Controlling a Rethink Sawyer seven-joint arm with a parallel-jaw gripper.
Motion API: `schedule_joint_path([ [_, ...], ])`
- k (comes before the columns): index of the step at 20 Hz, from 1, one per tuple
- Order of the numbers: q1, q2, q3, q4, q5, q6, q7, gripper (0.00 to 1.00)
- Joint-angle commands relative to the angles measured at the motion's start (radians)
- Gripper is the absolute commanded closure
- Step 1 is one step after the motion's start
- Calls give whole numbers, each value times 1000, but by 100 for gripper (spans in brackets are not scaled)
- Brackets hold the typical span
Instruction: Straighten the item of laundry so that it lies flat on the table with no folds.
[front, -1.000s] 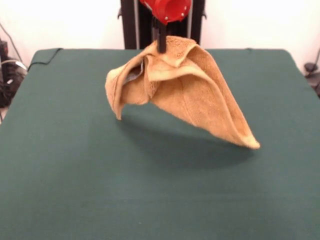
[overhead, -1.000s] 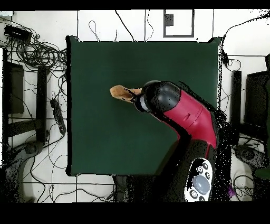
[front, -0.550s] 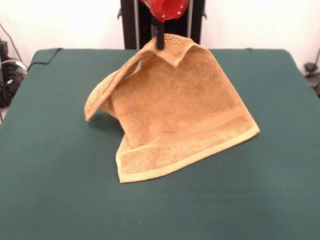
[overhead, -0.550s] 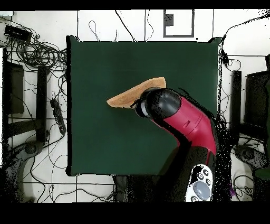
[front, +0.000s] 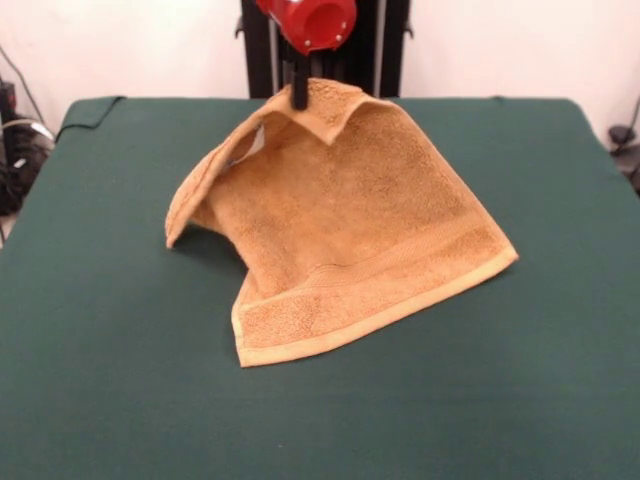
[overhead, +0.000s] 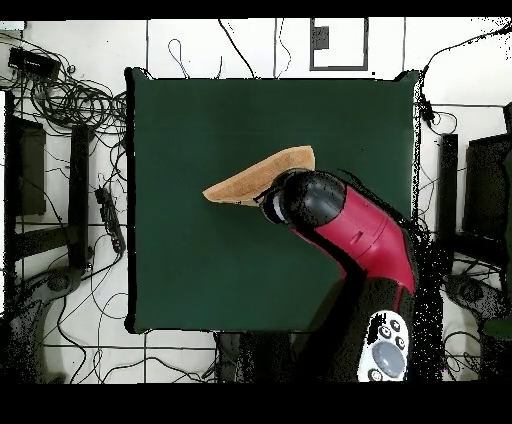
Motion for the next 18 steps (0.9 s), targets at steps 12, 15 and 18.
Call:
schedule_joint_path([
  [12, 56, -12, 134, 251, 13, -171, 157, 100],
  [15, 66, -28, 122, 274, 9, -168, 160, 100],
  [18, 78, -43, 111, 303, 8, -174, 166, 100],
])
